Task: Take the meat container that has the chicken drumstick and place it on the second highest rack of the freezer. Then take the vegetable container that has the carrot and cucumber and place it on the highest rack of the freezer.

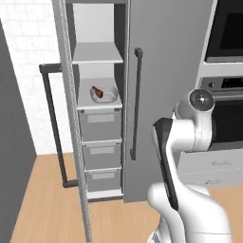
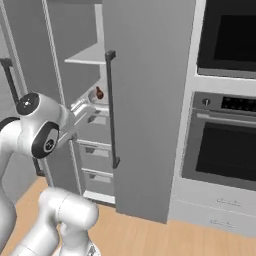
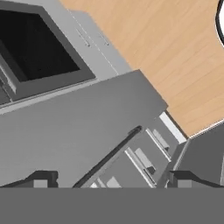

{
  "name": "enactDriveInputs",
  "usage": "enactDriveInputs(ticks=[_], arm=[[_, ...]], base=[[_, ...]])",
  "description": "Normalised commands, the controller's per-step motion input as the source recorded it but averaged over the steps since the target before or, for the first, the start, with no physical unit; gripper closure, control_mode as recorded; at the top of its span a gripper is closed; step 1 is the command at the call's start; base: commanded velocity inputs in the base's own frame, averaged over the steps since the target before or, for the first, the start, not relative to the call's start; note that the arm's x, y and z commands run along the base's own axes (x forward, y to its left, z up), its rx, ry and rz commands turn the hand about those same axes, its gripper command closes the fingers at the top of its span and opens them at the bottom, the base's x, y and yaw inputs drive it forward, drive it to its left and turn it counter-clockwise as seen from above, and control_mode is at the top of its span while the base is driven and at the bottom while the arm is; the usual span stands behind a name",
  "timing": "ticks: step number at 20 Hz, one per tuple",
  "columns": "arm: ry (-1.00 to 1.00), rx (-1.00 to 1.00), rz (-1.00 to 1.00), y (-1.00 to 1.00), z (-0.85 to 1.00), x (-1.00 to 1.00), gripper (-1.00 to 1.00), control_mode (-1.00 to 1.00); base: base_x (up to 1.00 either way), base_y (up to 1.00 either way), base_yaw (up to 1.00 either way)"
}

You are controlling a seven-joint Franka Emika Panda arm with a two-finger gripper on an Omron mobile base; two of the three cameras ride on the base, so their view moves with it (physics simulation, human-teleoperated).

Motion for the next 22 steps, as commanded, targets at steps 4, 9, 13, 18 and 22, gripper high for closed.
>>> enactDriveInputs(ticks=[4,9,13,18,22], arm=[[0.0,0.0,0.0,0.0,0.0,0.0,-1.0,1.0],[0.0,0.0,0.0,0.0,0.0,0.0,-1.0,1.0],[0.0,0.0,0.0,0.0,0.0,0.0,-1.0,1.0],[0.0,0.0,0.0,0.0,0.0,0.0,-1.0,1.0],[0.0,0.0,0.0,0.0,0.0,0.0,-1.0,1.0]], base=[[-0.2,-1.0,-0.37],[0.46,-1.0,-0.19],[0.94,-1.0,0.04],[-0.01,-1.0,-0.14],[-0.12,-1.0,-0.2]])
